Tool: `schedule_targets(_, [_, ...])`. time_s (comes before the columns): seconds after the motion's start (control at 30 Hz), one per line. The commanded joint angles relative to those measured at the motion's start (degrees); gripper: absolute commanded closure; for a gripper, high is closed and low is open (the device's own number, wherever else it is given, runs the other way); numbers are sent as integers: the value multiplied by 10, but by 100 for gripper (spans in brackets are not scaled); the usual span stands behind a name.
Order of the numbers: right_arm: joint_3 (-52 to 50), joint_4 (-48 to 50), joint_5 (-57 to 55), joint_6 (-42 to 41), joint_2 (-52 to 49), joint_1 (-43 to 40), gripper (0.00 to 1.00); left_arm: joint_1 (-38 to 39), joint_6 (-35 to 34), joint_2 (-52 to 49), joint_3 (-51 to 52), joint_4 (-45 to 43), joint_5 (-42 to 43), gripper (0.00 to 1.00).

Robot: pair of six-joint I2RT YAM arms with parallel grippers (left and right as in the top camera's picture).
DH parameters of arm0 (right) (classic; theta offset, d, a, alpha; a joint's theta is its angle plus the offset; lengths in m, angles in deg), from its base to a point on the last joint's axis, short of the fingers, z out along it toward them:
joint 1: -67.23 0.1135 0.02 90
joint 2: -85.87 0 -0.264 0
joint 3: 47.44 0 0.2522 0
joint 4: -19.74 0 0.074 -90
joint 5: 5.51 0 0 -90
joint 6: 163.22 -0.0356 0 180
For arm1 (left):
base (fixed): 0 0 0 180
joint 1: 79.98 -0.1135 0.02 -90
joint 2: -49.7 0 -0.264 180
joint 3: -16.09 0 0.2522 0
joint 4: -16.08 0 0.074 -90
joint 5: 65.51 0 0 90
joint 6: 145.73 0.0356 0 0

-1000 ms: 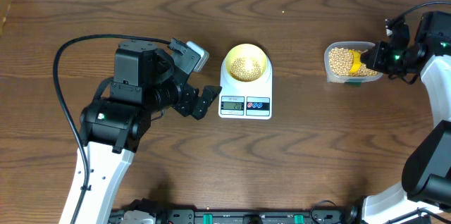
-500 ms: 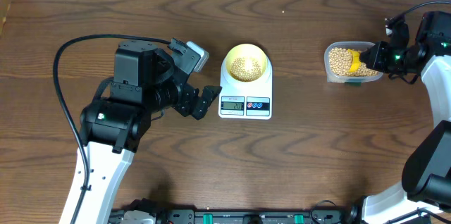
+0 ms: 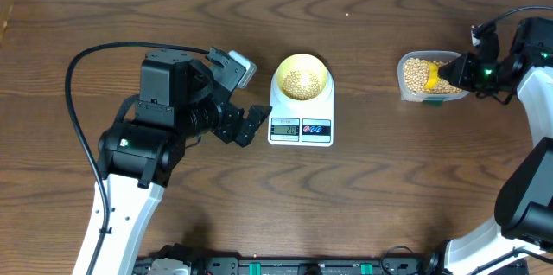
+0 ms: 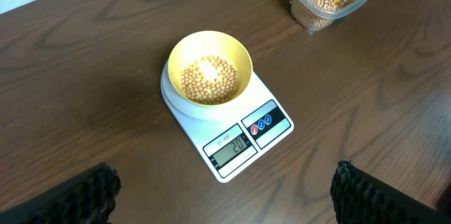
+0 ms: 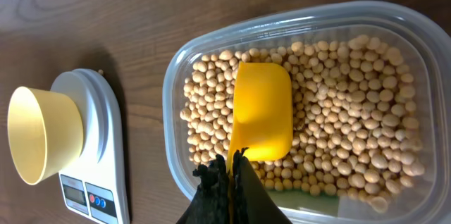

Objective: Scoop item into bowl and weigh 50g on scale
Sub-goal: 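Drag the yellow scoop through the soybeans with the right gripper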

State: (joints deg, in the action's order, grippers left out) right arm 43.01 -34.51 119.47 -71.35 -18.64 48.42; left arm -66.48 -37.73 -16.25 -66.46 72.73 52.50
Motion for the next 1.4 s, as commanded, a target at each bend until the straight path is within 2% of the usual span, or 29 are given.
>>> schedule_targets(0.0, [-5, 9, 18, 5, -16, 5, 99, -3, -1, -3, 3, 0, 5, 2])
schedule_targets(0.27, [-5, 15, 19, 5, -16, -3, 99, -3, -1, -3, 3, 0, 5, 2])
schedule_targets(0.53, [-5, 13, 90, 3, -16, -66, 99, -3, -1, -3, 3, 0, 5, 2])
schedule_targets(0.87, [-5, 22, 158, 4, -16, -104, 99, -3, -1, -3, 3, 0, 5, 2])
schedule_targets(1.37, [-5, 36, 233, 3, -16, -114, 99, -3, -1, -3, 3, 0, 5, 2])
